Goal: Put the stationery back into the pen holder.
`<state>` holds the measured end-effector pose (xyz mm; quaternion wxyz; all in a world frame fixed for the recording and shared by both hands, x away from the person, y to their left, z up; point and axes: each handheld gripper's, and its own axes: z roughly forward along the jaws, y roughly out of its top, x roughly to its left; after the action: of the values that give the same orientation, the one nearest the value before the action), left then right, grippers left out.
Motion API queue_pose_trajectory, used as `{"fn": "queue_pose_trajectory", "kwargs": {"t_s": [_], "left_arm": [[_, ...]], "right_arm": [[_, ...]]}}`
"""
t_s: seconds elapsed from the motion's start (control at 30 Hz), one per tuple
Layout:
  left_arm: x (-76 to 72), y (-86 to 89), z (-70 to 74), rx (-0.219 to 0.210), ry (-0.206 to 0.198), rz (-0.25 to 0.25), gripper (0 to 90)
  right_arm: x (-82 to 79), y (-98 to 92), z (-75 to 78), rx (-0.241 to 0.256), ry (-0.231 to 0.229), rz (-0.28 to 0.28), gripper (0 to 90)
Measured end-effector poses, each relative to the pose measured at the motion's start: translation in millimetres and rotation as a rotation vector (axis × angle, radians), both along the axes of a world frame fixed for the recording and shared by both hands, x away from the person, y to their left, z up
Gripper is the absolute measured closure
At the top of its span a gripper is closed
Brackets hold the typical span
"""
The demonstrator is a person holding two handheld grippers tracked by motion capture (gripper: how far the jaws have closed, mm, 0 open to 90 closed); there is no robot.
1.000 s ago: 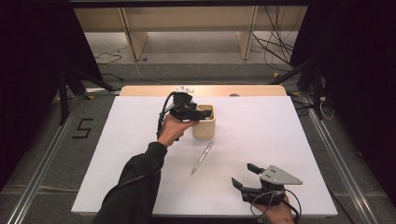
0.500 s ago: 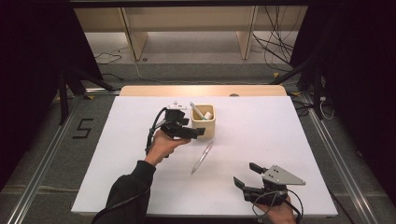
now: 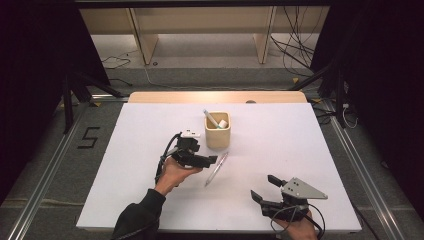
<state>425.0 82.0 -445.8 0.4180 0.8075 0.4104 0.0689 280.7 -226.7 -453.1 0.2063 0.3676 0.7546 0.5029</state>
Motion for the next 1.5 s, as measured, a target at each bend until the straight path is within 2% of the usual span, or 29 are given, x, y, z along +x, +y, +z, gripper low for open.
{"fn": "queue_pose_trajectory", "kwargs": {"t_s": [0.23, 0.43, 0.73, 1.23, 1.5], "left_arm": [[-8.4, -5.3, -2.3, 0.029, 0.011, -0.02, 15.8], [-13.7, -8.6, -5.2, 0.058, 0.018, -0.017, 16.3], [-19.7, -13.1, -14.0, 0.092, 0.031, -0.032, 25.6], [-28.4, -20.5, -18.6, 0.123, 0.035, -0.062, 42.6], [-29.4, -24.0, -26.6, 0.15, 0.05, -0.056, 49.7]], "right_arm": [[-0.5, -0.2, -0.4, -0.001, -0.001, 0.002, 24.2], [-0.7, 0.0, -1.2, -0.007, 0.001, 0.002, 24.2], [-1.0, 0.3, -1.6, -0.009, 0.0, 0.003, 24.2], [-1.3, 0.7, -2.1, -0.012, 0.001, 0.002, 24.3], [-1.6, 0.7, -2.1, -0.014, 0.002, 0.003, 24.3]]}}
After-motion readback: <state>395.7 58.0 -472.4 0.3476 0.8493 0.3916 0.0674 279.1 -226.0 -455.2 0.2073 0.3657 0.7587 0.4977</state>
